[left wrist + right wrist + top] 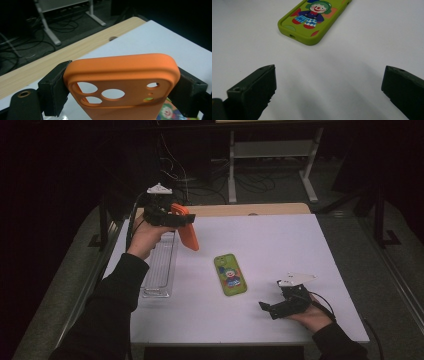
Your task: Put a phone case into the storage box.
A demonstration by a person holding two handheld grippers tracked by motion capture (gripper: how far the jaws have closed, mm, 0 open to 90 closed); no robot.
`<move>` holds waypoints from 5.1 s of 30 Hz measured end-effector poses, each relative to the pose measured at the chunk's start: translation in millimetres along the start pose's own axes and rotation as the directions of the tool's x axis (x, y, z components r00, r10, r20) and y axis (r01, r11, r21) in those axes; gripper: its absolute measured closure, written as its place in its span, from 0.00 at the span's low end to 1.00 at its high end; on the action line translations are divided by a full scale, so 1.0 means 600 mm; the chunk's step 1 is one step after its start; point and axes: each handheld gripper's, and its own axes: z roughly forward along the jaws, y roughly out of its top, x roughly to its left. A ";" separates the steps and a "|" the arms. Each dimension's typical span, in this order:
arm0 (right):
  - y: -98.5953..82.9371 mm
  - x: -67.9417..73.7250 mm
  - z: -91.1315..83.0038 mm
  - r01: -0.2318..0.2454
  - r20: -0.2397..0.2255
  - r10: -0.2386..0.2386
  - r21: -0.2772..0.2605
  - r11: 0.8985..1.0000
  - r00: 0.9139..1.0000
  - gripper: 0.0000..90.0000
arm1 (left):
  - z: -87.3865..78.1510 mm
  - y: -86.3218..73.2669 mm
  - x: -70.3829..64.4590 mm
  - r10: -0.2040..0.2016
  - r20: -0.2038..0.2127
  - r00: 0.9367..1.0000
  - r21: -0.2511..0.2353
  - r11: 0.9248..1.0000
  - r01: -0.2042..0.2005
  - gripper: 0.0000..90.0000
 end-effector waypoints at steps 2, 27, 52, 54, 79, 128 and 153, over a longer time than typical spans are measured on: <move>0.000 0.001 0.002 0.012 -0.001 -0.012 0.002 1.000 1.000 0.00 | -0.001 0.004 0.011 -0.005 -0.021 1.000 0.002 1.000 0.005 0.16; -0.001 0.001 0.002 0.001 -0.010 -0.001 -0.005 1.000 1.000 0.00 | 0.030 -0.003 0.118 0.013 -0.318 0.948 0.099 0.995 0.019 0.16; -0.003 -0.004 0.002 0.004 -0.015 -0.004 -0.007 1.000 1.000 0.00 | 0.084 -0.060 0.144 -0.068 -0.412 0.909 0.154 0.978 0.143 0.15; -0.003 -0.004 0.002 0.002 -0.015 -0.002 -0.004 1.000 1.000 0.00 | 0.087 -0.062 0.142 -0.048 -0.425 0.904 0.175 0.975 0.134 0.15; -0.005 -0.004 0.002 -0.003 -0.020 0.003 0.000 1.000 1.000 0.00 | 0.108 -0.070 0.146 -0.111 -0.437 0.892 0.086 0.983 0.165 0.07; 0.015 -0.003 0.009 0.002 -0.041 -0.003 -0.018 1.000 0.999 0.00 | -0.008 -0.145 -0.102 0.053 0.145 0.988 0.084 0.994 -0.066 0.03; 0.017 0.003 0.004 0.028 -0.032 -0.028 -0.015 1.000 0.999 0.00 | 0.037 -0.255 -0.216 0.118 0.281 0.953 0.172 0.970 -0.171 0.06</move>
